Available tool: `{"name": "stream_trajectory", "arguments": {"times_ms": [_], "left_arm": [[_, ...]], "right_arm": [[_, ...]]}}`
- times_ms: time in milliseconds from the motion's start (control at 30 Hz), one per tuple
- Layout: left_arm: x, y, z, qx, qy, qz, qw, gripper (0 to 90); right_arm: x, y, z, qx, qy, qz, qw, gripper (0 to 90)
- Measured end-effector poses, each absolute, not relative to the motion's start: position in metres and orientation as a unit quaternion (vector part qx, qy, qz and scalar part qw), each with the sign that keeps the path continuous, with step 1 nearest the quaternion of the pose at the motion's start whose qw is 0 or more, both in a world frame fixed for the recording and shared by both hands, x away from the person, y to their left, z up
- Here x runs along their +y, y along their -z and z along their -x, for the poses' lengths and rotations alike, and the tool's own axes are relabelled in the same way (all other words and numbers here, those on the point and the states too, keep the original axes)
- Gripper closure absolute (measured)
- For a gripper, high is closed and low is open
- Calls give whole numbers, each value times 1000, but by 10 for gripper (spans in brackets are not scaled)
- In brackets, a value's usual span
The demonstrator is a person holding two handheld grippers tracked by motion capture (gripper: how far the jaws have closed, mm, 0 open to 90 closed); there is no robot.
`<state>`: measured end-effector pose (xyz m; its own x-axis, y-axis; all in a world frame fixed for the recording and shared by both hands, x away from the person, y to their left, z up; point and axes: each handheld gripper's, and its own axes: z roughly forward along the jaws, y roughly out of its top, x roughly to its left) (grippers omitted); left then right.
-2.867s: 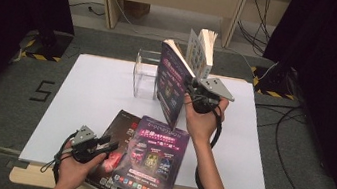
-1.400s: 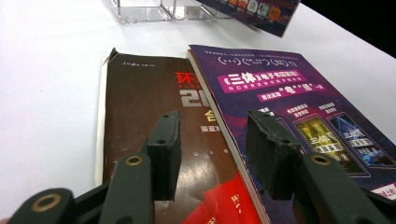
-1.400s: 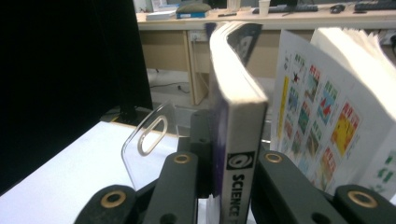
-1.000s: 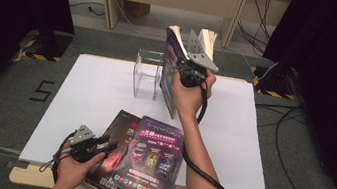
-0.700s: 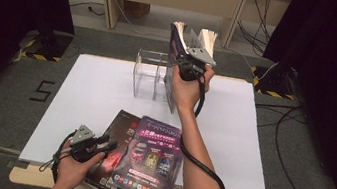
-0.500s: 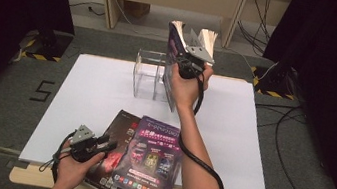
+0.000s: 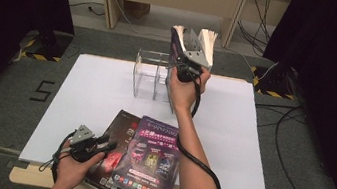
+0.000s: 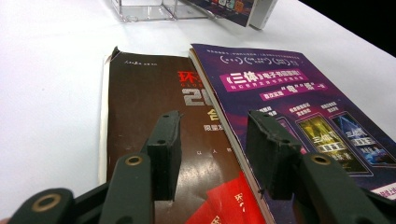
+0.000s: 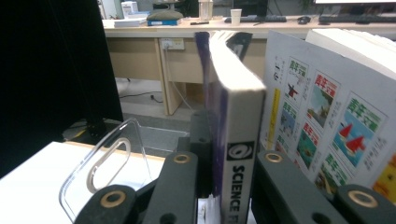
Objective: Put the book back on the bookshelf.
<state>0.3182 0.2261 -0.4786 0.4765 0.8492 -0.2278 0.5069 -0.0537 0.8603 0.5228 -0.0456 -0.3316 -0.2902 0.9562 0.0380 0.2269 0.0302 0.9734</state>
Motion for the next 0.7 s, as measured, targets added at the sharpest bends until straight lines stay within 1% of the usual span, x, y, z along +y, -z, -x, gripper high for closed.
{"name": "stream_trajectory", "arguments": {"times_ms": [333,433,700], "left_arm": [[223,480,-317,479,-172,-708,491,548],[223,479,-317,478,-172,-708,491,548],[223,480,-317,478,-171,-708,491,548]], "right_arm": [[-48,336,-509,644,-493,-463,357,806],[-50,335,-507,651,-490,-464,347,774],[-52,333,-506,653,-492,-474,327,725]]}}
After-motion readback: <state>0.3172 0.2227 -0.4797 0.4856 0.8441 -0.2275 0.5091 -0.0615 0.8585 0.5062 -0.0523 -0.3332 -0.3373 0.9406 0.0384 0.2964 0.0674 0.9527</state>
